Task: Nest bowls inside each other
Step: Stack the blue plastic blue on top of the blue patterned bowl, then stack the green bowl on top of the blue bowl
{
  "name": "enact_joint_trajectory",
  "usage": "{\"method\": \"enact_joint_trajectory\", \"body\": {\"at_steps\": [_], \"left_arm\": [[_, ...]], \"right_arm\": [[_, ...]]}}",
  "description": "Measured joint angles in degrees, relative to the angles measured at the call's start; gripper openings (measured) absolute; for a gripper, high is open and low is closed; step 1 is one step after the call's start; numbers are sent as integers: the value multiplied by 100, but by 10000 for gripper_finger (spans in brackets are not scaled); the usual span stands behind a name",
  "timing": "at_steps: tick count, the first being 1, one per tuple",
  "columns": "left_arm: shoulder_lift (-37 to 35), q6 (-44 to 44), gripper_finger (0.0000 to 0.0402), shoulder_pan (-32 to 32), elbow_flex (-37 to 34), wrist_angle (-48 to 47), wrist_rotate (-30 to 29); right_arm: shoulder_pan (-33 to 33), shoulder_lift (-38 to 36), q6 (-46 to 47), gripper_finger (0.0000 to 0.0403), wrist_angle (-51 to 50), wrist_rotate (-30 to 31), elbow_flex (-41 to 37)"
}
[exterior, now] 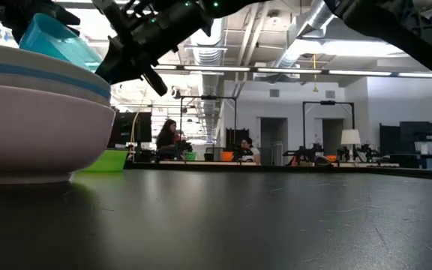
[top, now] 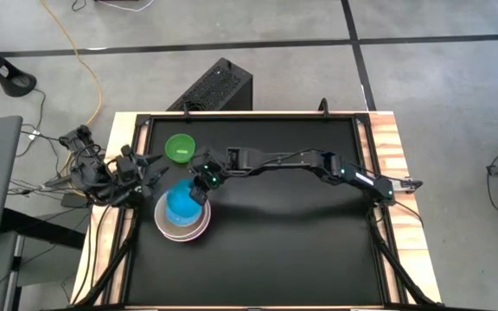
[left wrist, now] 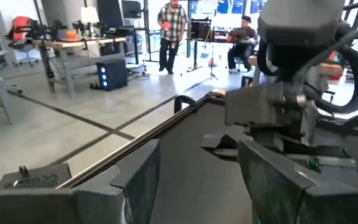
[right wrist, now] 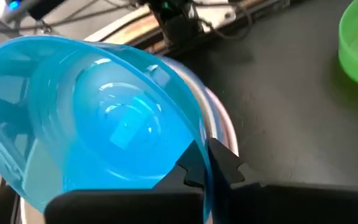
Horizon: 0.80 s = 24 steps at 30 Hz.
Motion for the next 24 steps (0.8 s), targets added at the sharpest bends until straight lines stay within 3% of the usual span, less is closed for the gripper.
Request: {"method": "enact_joint_trajectory", "body": {"at_steps": [10, 24], "left_arm": [[0, -49, 206, 0, 0, 0, 199], [1, -340, 206, 0, 0, -58, 474]], "right_arm": [[149, -3, -413, 81, -377, -10, -2], [-42, -418, -1160, 233, -579, -17, -9]]}}
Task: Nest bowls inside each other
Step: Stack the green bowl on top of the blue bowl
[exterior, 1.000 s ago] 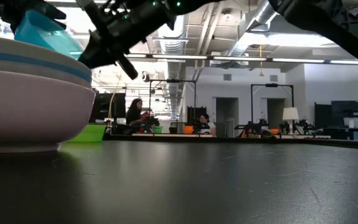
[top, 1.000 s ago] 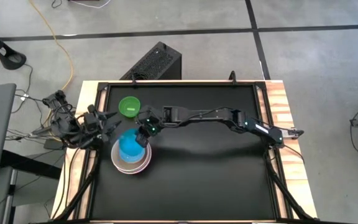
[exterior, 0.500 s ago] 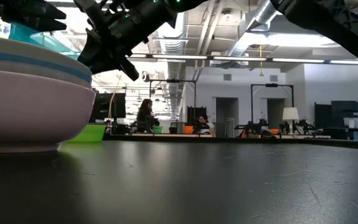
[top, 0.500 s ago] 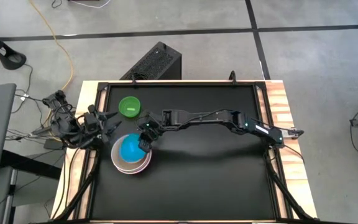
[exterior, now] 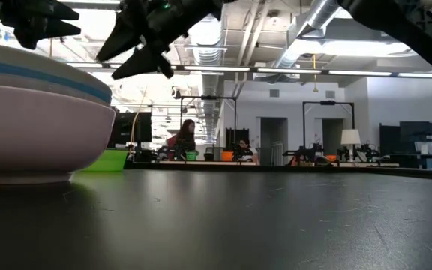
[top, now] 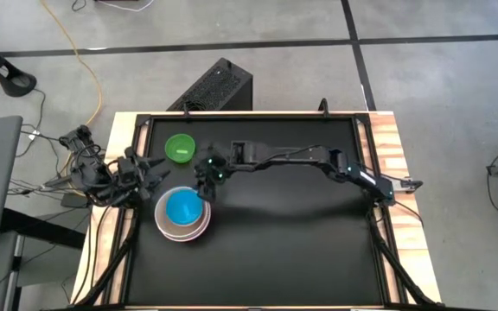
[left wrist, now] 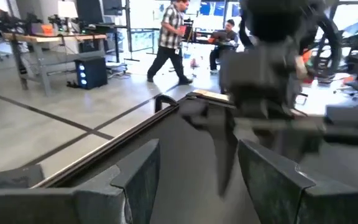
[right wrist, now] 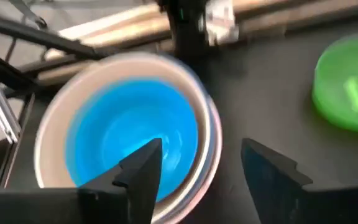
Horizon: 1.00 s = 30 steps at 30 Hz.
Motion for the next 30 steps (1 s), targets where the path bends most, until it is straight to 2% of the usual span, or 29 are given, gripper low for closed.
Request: {"method": "enact_joint_trajectory", "body": {"at_steps": [3, 7, 12, 15, 20, 30], "left_arm": [[0, -152, 206, 0, 0, -23, 184], [0, -434, 206, 0, 0, -278, 351], [11, -798, 206, 0, 0, -720, 192], [15, -1070, 206, 7, -2, -964, -11], [11, -1302, 206, 7, -2, -1064, -29], [11, -1238, 206, 17, -2, -1075, -248]], "right_arm": [[-196, -136, -190, 240, 82, -15, 9], [-800, -78, 244, 235, 252, -275, 9], [-1401, 369, 819, 227, 639, 417, -110], [-1538, 824, 1379, 226, 1340, 425, -124], [-1770, 1250, 1965, 226, 2298, 434, -120], [-1775, 1362, 1853, 226, 2477, 469, -111]]}}
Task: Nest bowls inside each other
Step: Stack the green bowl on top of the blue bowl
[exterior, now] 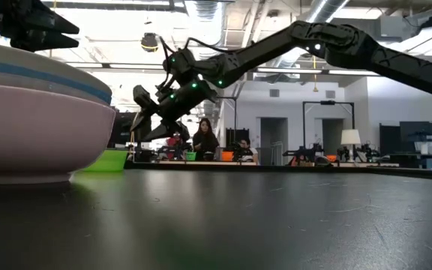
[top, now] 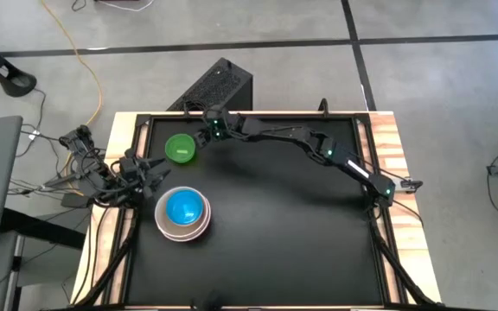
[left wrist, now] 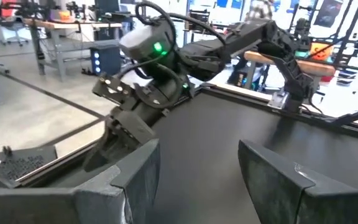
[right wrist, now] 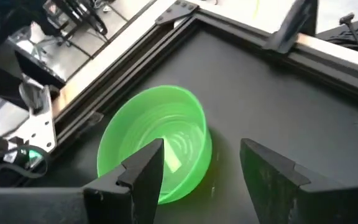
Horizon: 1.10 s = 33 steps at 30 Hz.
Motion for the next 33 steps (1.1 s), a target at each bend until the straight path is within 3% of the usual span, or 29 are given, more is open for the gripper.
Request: {"method": "enact_joint_trajectory", "body": {"at_steps": [5, 20, 28, 33], "left_arm": [[0, -22, 206, 0, 0, -13, -66], [-2, -250, 206, 4, 0, -19, -32], [-2, -381, 206, 4, 0, -9, -28], [-2, -391, 206, 4, 0, -16, 25]], "right_arm": [[217, 95, -68, 226, -29, 575, 11], [379, 593, 481, 218, 726, 751, 7], [413, 758, 504, 193, 711, 822, 127], [403, 758, 449, 148, 446, 723, 127]]}}
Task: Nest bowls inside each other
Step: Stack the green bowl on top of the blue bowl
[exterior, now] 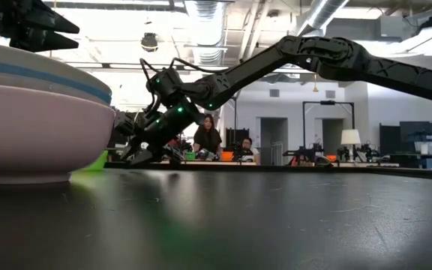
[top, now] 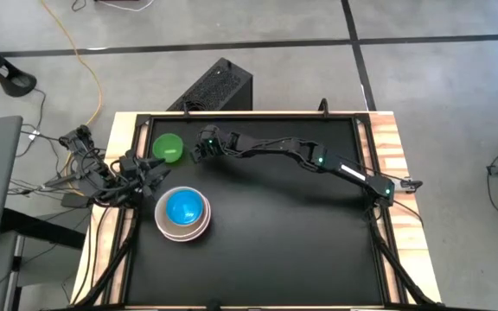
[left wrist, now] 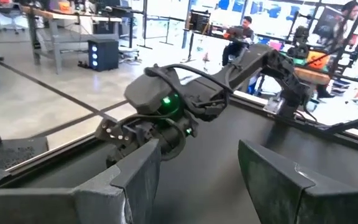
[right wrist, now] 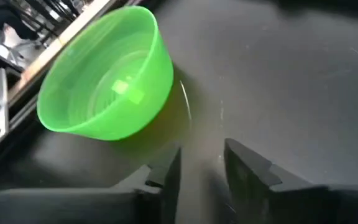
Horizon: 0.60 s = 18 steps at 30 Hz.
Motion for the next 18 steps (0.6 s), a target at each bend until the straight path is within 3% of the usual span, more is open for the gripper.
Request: {"method": "enact_joint_trajectory", "body": {"at_steps": [8, 14, 18], "left_arm": [[0, 0, 206, 0, 0, -7, 211], [0, -88, 206, 0, 0, -12, 570], [0, -160, 206, 0, 0, -15, 809]], "right_arm": [[-28, 0, -107, 14, -57, -132, 0], [-123, -42, -76, 7, 118, -157, 106], [-216, -250, -66, 4, 109, -521, 129]]}}
